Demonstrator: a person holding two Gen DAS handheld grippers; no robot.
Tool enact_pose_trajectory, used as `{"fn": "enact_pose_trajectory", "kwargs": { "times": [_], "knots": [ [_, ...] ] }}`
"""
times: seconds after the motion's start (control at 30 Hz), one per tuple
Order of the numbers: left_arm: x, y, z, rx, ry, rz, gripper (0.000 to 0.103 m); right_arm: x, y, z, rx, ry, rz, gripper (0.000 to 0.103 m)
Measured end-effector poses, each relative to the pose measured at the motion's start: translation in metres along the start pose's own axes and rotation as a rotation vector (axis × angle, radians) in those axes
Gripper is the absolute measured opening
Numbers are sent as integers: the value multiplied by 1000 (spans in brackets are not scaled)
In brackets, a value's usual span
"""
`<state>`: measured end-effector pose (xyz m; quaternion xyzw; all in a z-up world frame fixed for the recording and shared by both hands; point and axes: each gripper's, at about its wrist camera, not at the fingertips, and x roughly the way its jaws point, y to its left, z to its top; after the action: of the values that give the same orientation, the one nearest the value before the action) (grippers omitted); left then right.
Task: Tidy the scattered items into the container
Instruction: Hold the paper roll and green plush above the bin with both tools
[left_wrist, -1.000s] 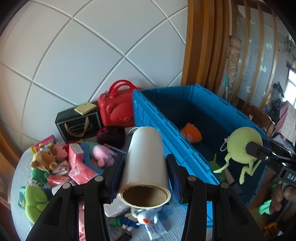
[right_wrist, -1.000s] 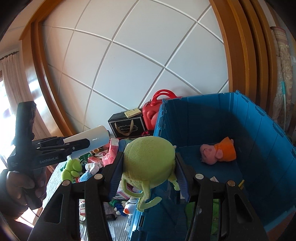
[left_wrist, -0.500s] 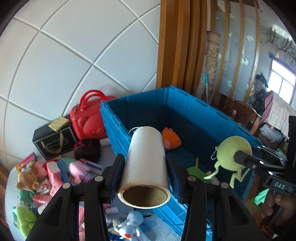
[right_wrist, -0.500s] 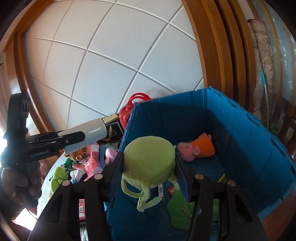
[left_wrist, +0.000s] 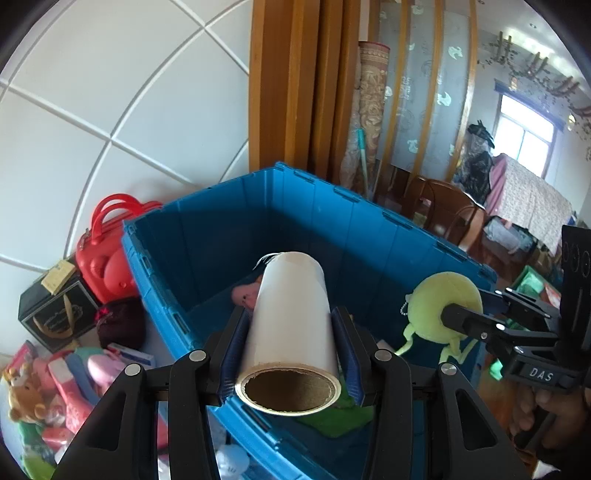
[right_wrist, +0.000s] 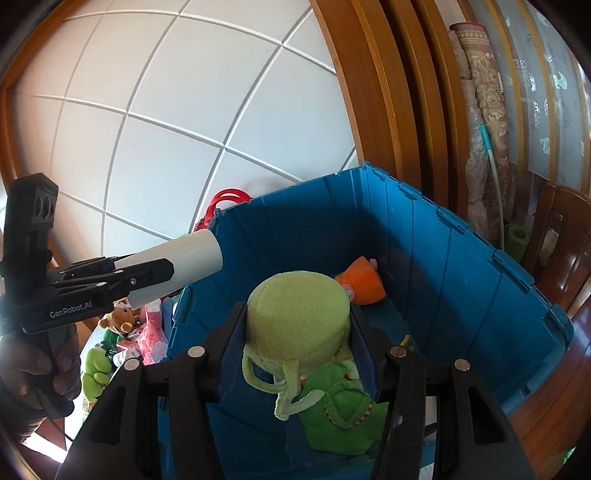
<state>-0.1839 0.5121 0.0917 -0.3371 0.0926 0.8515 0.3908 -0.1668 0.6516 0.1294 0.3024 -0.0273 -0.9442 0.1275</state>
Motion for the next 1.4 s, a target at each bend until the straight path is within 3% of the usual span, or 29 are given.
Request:
{"fn": "enact_pose_trajectory", "kwargs": {
  "times": [0.5,1.4],
  "knots": [
    [56,-19,9,32,66,-93,45,6,-27,2,39,32,-79,52],
    [69,-24,14,52,75,-128,45,18,-27,4,39,52,-101,52]
  ]
}}
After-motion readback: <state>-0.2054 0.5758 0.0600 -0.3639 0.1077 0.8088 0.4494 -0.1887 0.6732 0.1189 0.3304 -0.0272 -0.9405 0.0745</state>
